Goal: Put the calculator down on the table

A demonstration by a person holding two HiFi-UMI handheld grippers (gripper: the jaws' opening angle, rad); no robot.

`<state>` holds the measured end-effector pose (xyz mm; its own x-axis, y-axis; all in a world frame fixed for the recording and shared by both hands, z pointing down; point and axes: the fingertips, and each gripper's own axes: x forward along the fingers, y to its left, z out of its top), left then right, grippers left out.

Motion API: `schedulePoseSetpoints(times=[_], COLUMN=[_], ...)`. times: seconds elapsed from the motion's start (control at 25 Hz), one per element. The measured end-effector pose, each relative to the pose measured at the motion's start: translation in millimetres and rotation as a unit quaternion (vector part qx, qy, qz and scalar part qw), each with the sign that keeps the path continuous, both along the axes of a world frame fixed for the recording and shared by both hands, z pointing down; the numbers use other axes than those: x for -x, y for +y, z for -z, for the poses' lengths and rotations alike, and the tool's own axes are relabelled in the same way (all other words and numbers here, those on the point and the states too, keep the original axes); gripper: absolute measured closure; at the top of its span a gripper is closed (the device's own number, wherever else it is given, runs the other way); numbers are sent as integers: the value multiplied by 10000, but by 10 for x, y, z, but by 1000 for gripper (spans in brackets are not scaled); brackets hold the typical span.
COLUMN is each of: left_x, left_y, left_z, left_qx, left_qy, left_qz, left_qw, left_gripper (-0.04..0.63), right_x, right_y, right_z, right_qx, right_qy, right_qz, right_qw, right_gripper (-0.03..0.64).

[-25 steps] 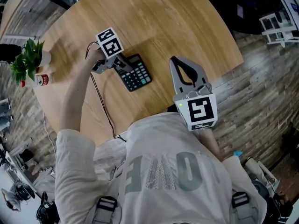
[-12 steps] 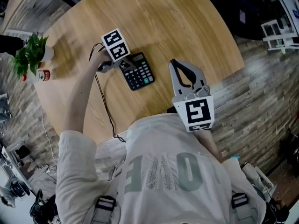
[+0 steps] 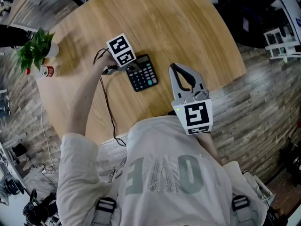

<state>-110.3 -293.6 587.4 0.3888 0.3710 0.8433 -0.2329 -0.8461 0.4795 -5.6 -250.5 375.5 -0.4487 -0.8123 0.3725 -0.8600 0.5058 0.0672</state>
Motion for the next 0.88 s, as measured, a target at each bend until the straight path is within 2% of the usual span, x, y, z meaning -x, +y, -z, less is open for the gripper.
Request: schedulePoseSetpoints(times=[0.44, 0.72, 0.88], left_x=[60, 62, 91], left_y=[-148, -177, -190], left_z=[-2, 30, 34], left_qx=[-753, -1170, -1196], left_qy=[-51, -94, -75], left_qz=[293, 383, 672], left_qw=[9967, 9923, 9905], left_gripper=[250, 230, 230], right_x=[97, 176, 277], right_y=[36, 7, -10], right_z=[26, 63, 112], right_qx=[-60, -127, -195], right_qy=[53, -2, -46], right_qz=[140, 243, 385], right_qw=[9999, 9996, 9991], right_gripper=[595, 595, 595])
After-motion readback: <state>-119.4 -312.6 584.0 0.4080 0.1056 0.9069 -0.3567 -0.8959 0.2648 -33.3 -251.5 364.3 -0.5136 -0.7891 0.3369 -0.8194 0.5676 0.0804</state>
